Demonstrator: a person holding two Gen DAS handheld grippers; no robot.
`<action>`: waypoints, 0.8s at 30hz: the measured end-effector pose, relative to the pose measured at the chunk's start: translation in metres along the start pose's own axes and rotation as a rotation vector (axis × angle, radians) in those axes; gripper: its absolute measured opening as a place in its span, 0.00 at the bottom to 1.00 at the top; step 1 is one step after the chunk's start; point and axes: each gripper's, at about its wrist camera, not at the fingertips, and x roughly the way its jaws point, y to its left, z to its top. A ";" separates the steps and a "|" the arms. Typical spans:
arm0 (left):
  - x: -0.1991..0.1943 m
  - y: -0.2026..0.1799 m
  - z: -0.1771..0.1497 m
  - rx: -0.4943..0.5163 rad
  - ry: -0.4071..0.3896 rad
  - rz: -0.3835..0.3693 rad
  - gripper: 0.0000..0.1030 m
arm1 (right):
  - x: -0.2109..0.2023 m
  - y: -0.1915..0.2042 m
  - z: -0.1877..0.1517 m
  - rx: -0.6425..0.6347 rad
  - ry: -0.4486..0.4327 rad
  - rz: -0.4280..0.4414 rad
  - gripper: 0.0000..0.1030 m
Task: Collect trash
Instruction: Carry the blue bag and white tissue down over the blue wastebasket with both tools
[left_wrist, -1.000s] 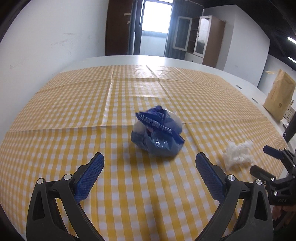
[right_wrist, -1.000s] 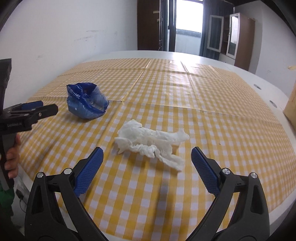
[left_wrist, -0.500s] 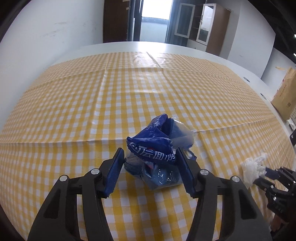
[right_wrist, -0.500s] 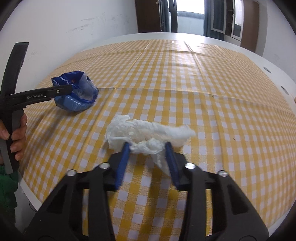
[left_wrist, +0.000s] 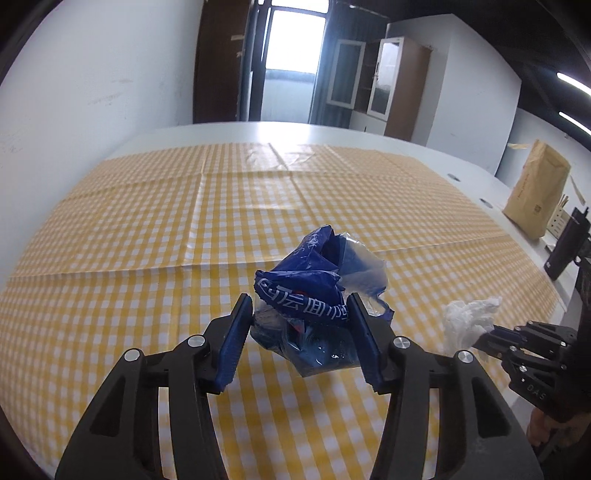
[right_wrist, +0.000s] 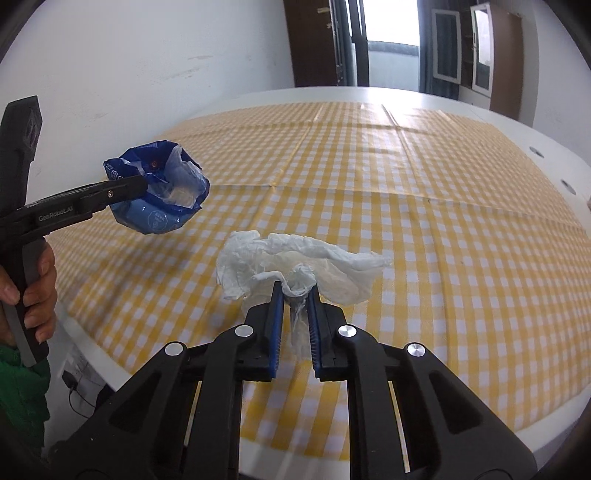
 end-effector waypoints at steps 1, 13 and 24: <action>-0.011 0.000 -0.004 -0.007 -0.016 -0.009 0.51 | -0.007 0.002 -0.001 -0.002 -0.011 0.003 0.11; -0.086 -0.010 -0.097 -0.051 -0.064 -0.074 0.51 | -0.051 0.035 -0.063 -0.021 -0.046 0.048 0.11; -0.122 -0.017 -0.141 -0.068 -0.065 -0.125 0.51 | -0.082 0.059 -0.112 -0.037 -0.056 0.060 0.11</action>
